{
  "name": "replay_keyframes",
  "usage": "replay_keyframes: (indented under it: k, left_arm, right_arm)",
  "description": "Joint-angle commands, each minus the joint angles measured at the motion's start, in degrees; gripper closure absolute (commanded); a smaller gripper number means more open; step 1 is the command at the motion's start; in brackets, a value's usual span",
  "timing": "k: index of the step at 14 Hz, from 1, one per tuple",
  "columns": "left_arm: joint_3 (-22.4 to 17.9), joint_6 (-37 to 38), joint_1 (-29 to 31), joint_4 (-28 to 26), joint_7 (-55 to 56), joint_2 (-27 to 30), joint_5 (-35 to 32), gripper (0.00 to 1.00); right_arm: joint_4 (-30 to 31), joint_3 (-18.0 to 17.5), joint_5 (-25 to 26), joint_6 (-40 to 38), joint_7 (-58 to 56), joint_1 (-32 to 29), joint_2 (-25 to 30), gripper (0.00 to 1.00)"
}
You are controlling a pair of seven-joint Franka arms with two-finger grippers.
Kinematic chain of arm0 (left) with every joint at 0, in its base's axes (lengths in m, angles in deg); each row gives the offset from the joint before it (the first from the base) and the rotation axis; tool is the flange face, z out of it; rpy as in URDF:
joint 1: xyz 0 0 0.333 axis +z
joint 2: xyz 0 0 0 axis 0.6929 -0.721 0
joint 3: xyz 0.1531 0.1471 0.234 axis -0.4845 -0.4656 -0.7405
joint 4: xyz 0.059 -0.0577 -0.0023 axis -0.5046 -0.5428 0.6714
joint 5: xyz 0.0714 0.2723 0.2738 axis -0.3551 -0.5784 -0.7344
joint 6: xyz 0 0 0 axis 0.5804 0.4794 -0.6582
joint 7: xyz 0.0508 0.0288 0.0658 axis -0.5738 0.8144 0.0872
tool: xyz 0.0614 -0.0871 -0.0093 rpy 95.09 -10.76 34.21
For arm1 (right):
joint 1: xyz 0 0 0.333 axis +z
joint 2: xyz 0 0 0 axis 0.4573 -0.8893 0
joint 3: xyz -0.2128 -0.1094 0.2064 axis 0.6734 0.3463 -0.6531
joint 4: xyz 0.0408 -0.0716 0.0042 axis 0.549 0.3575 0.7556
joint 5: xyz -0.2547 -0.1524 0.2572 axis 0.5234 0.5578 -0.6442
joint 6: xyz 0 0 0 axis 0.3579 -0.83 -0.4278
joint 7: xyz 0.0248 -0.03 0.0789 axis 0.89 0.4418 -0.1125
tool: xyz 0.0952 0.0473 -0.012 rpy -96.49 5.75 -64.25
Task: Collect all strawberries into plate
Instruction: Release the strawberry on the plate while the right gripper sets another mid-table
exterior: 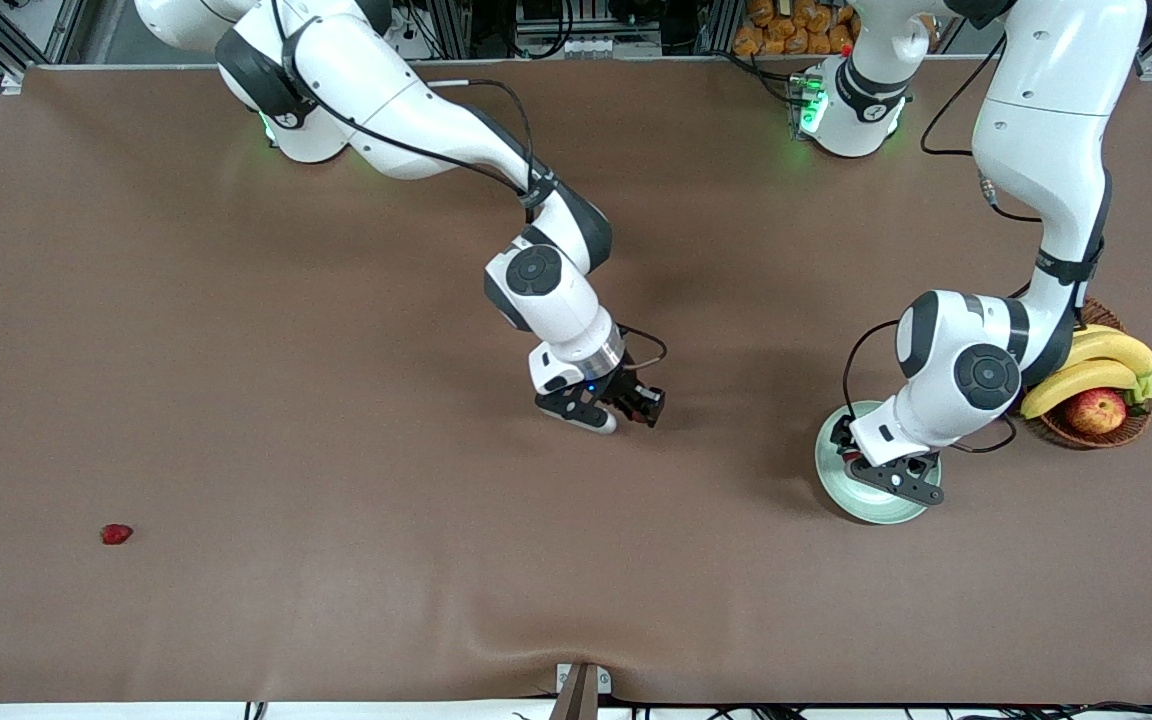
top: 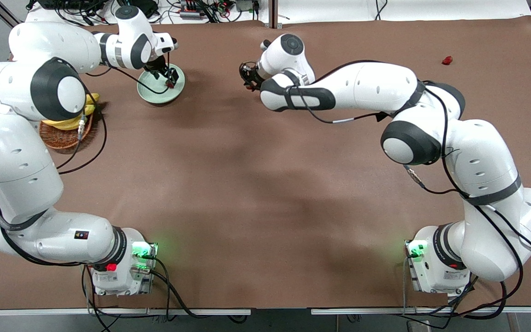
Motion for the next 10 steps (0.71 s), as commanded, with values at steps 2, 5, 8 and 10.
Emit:
replay_keyframes:
  k: [2,5,8,10]
  left_arm:
    - [0.68,-0.07,-0.51,-0.02,0.31,2.04,-0.84,0.0]
    - [2.08,-0.07,-0.16,0.51,0.14,2.13,-0.57,0.0]
    - [5.33,-0.07,0.02,0.68,2.58,2.22,-0.48,0.0]
    - [7.61,0.02,-0.33,1.3,7.32,2.3,-0.48,0.0]
  right_arm:
    - [-3.03,0.94,-0.36,1.73,1.43,2.14,-3.97,0.85]
    - [-2.86,1.29,-0.01,1.73,1.34,2.5,-4.68,0.29]
    - [-2.59,2.08,0.77,1.64,0.81,2.5,-4.59,0.0]
    - [-2.33,2.43,1.04,0.94,0.46,1.45,-2.76,0.0]
